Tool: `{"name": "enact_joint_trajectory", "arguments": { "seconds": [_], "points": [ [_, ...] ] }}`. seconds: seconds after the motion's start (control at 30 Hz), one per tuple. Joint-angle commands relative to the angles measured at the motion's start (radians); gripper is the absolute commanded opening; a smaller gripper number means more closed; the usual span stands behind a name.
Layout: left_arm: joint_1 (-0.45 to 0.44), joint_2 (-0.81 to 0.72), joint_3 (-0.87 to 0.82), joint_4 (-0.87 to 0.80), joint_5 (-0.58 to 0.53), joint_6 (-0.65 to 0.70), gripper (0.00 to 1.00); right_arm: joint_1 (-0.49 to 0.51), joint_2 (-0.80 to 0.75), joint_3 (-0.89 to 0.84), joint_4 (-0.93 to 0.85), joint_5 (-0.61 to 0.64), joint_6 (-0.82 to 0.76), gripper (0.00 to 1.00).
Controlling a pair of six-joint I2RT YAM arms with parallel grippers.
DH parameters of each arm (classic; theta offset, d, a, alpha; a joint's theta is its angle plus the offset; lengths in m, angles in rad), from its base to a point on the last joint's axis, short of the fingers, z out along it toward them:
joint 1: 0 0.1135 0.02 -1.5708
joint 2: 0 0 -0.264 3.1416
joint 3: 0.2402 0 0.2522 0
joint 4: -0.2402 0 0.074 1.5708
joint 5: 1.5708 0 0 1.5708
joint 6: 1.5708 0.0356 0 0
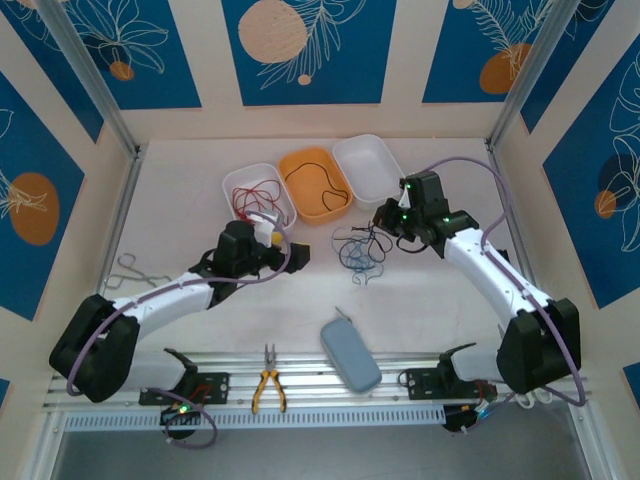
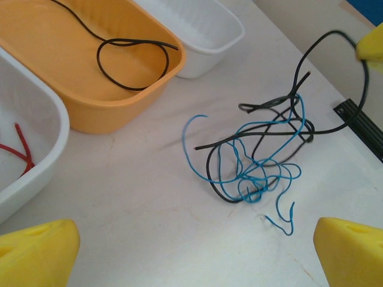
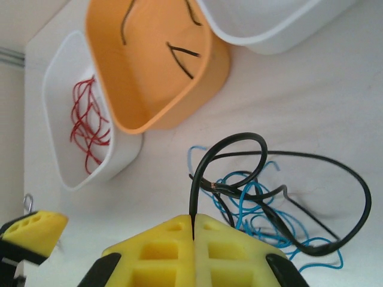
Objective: Untangle the cables
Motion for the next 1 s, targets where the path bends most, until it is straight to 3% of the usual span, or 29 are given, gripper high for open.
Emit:
{"name": "enact_joint_trajectory", "arguments": {
  "seconds": [0.0, 0.17, 0.3, 0.57, 0.97],
  "points": [
    [-0.012, 0.012, 0.037, 0.078, 0.081, 0.034, 1.0, 0.013, -0.062, 0.026, -0.034, -0.086, -0.117, 0.0],
    [-0.011, 0.046, 0.065, 0.125, 0.099, -0.001, 1.0, 0.033, -0.137, 0.033, -0.052, -0.143, -0.283, 0.0],
    [-0.015, 0.094, 0.114, 0.154, 0.067, -0.049, 0.99, 0.054, -0.188, 0.04, -0.086, -0.118, -0.359, 0.0],
    [-0.125, 0.207, 0.237, 0.216, -0.065, 0.002, 1.0, 0.06, -0.217, 0.021, -0.078, -0.113, -0.346, 0.0],
    [-0.22, 0.431, 0.373, 0.299, -0.036, -0.023, 1.0, 0.08, -0.215, 0.004, -0.05, -0.155, -0.327, 0.0]
  ]
}}
